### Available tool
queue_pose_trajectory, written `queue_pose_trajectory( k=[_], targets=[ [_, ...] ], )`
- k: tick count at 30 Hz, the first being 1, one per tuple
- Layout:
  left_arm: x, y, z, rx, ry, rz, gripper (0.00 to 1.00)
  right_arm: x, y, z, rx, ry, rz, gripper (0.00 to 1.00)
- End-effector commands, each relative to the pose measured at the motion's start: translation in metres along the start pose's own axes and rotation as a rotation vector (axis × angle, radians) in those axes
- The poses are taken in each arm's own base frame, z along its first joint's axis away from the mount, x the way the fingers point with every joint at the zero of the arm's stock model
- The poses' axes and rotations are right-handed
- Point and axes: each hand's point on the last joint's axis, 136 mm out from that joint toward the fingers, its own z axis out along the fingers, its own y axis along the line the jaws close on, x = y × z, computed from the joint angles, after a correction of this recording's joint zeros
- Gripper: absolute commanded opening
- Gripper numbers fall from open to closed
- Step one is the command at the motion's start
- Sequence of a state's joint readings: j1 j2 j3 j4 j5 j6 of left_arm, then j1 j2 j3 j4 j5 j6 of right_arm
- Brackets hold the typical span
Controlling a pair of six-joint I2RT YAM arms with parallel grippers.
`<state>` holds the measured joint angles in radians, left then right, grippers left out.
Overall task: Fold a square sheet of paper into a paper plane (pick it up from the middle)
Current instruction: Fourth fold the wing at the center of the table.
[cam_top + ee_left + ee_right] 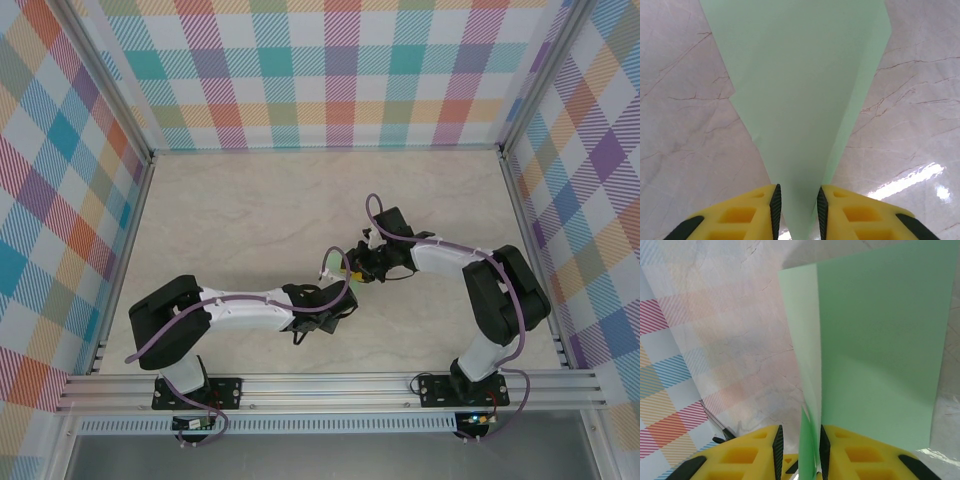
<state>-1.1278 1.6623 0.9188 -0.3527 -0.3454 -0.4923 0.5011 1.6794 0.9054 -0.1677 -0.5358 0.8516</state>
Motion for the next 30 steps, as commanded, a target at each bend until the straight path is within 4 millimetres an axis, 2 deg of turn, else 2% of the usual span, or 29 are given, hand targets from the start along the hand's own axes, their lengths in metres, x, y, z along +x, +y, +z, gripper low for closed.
queue_pose_trajectory(
  k=[1,11,20,24,29,30],
  targets=[
    [-0.007,0.001,0.003,-0.017,-0.009,-0.001,0.26,0.000,0.003,0.002,0.002,0.019,-0.004,0.28],
    [-0.007,-0.001,0.005,-0.011,-0.010,0.002,0.14,0.001,0.000,0.001,0.011,0.019,-0.002,0.28],
    [-0.009,-0.005,0.005,0.005,-0.009,0.016,0.08,0.003,-0.003,-0.003,0.036,0.010,-0.009,0.29],
    [-0.010,-0.008,0.004,0.035,-0.007,0.006,0.07,0.001,-0.005,-0.014,0.067,-0.025,-0.025,0.34],
    [-0.010,-0.011,0.004,0.107,0.012,-0.024,0.06,0.001,-0.011,-0.038,0.101,-0.102,-0.033,0.42],
    [-0.015,-0.016,0.003,0.142,-0.004,-0.037,0.06,0.002,-0.012,-0.043,0.106,-0.121,-0.036,0.44]
  ],
)
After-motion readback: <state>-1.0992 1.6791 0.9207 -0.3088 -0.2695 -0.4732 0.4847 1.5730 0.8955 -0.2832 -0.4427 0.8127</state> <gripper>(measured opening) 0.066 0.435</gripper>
